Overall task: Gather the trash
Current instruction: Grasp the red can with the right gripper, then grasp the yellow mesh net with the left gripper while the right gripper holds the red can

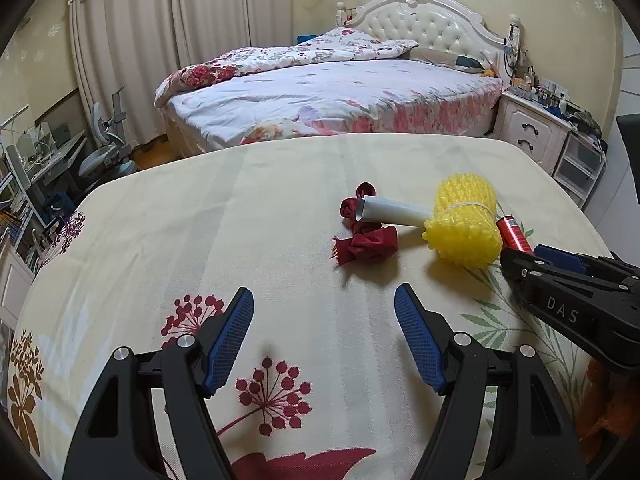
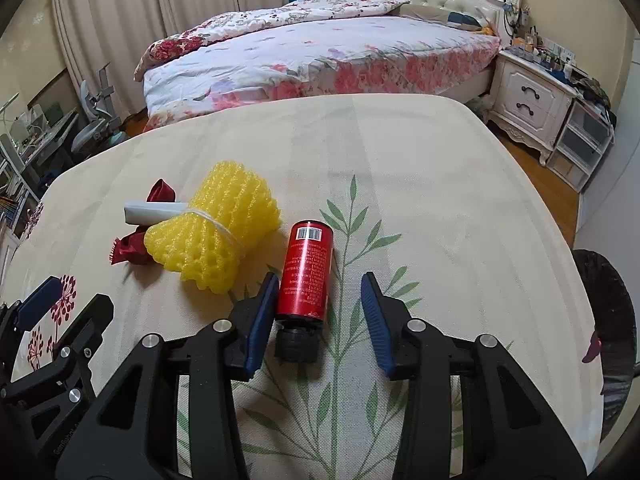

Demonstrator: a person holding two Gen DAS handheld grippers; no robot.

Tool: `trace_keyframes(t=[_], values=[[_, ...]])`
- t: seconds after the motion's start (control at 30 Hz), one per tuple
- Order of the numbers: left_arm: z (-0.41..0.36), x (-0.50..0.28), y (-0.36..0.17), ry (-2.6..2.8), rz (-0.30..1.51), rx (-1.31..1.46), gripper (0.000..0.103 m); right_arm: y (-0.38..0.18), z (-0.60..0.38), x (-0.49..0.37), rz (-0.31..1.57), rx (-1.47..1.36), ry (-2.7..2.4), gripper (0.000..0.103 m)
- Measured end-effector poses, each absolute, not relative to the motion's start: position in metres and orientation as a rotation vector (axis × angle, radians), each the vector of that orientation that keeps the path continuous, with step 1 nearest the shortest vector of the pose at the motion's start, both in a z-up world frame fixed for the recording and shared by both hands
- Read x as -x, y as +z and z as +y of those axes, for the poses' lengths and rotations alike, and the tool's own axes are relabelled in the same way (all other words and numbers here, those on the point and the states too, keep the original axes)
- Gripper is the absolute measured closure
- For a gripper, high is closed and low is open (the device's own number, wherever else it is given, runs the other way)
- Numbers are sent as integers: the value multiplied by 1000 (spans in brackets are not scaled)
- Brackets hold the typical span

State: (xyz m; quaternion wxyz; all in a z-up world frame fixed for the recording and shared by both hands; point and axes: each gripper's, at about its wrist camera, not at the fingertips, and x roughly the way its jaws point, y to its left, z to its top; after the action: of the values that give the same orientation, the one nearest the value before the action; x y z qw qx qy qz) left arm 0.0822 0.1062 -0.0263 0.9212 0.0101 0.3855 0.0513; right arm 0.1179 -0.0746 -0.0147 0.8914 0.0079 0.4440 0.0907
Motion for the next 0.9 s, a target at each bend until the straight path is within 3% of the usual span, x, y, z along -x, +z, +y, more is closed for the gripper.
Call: trace_keyframes(t=[0.07, 0.9], values=[[106, -82, -26, 106, 792, -20, 32, -15, -76, -118, 918, -9, 190, 79], [62, -88, -23, 22, 786, -39, 32, -18, -146, -116, 903, -39, 75, 80]])
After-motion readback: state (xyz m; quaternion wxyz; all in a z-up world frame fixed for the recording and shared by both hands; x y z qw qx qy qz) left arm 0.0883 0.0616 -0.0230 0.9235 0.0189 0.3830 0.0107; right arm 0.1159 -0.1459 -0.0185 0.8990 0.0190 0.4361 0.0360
